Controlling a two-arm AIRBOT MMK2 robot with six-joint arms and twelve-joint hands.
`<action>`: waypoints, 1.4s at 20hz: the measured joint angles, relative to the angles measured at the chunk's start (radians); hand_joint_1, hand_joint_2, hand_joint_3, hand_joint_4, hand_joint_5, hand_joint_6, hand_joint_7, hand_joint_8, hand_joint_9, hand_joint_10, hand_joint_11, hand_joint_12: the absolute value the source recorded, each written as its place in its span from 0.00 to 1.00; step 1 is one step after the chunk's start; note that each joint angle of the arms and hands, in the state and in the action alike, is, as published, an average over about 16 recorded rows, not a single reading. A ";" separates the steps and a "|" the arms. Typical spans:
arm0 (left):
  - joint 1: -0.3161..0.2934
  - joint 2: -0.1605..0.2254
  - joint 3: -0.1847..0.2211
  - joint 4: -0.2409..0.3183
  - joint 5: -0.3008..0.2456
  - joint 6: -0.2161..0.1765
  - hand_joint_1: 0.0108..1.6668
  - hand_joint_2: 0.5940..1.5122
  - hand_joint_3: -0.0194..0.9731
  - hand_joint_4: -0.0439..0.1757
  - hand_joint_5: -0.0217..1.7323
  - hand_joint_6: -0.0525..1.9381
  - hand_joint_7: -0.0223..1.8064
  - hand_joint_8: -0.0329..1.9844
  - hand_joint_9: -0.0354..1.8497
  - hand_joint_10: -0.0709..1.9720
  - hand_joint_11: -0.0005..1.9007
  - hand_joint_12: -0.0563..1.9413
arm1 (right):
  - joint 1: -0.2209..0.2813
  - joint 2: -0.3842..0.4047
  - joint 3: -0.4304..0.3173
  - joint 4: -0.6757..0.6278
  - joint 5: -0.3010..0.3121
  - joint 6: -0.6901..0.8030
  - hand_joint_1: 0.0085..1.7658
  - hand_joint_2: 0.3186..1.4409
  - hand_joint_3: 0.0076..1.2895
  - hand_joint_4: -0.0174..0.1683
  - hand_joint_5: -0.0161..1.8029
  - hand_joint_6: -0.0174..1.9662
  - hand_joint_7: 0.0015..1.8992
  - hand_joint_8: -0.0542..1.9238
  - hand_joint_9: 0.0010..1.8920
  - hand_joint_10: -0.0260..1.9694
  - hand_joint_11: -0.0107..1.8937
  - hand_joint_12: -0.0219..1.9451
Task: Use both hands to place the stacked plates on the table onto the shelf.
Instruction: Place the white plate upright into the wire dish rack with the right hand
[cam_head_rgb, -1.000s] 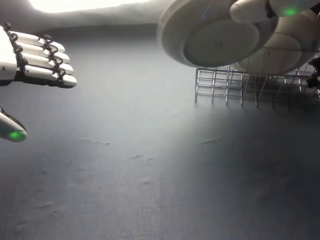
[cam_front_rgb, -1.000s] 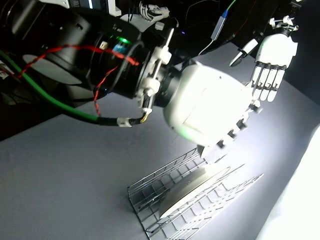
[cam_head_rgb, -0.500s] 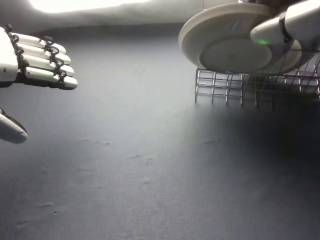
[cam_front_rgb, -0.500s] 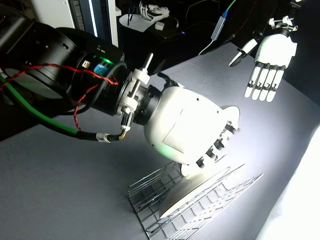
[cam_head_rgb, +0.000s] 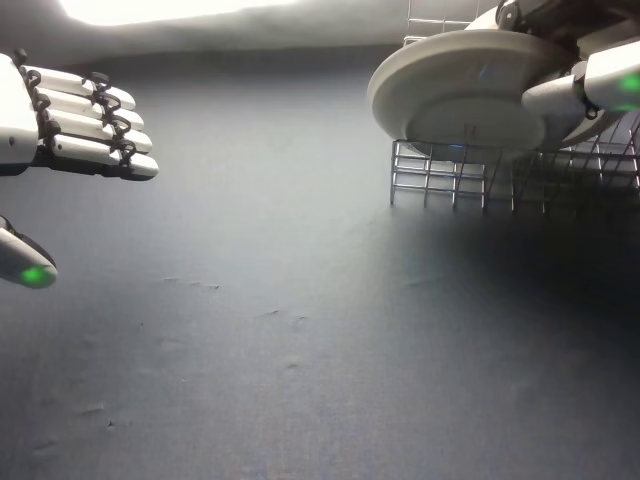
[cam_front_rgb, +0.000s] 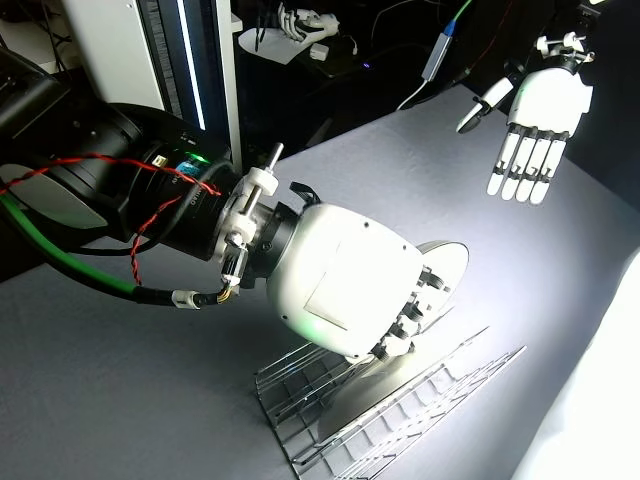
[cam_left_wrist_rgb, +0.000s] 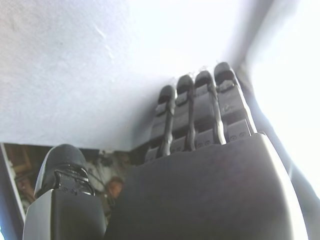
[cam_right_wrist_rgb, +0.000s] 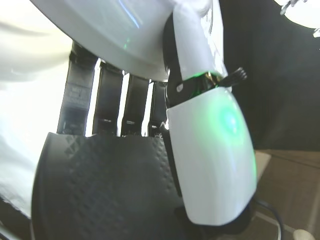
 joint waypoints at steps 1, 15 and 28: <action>0.000 0.000 0.000 0.000 0.000 0.000 0.00 0.53 0.03 0.21 0.07 0.04 0.06 0.02 0.06 0.01 0.01 0.05 | -0.006 0.001 0.001 -0.021 0.007 -0.002 0.73 0.71 0.00 0.05 0.42 0.41 0.46 0.42 0.40 0.48 0.31 0.74; 0.003 0.000 -0.003 0.003 -0.003 -0.015 0.00 0.53 0.03 0.21 0.07 0.04 0.06 0.02 0.06 0.01 0.02 0.06 | 0.016 0.006 0.003 -0.371 0.091 -0.016 0.58 0.70 0.01 0.07 0.29 0.02 0.33 0.04 0.30 0.06 0.11 0.64; 0.013 0.000 -0.013 0.014 -0.012 -0.037 0.00 0.53 0.03 0.21 0.06 0.04 0.06 0.02 0.05 0.01 0.01 0.05 | 0.011 0.007 0.004 -0.907 0.447 -0.045 0.41 0.58 0.01 0.11 0.05 0.02 0.05 0.04 0.06 0.02 0.01 0.21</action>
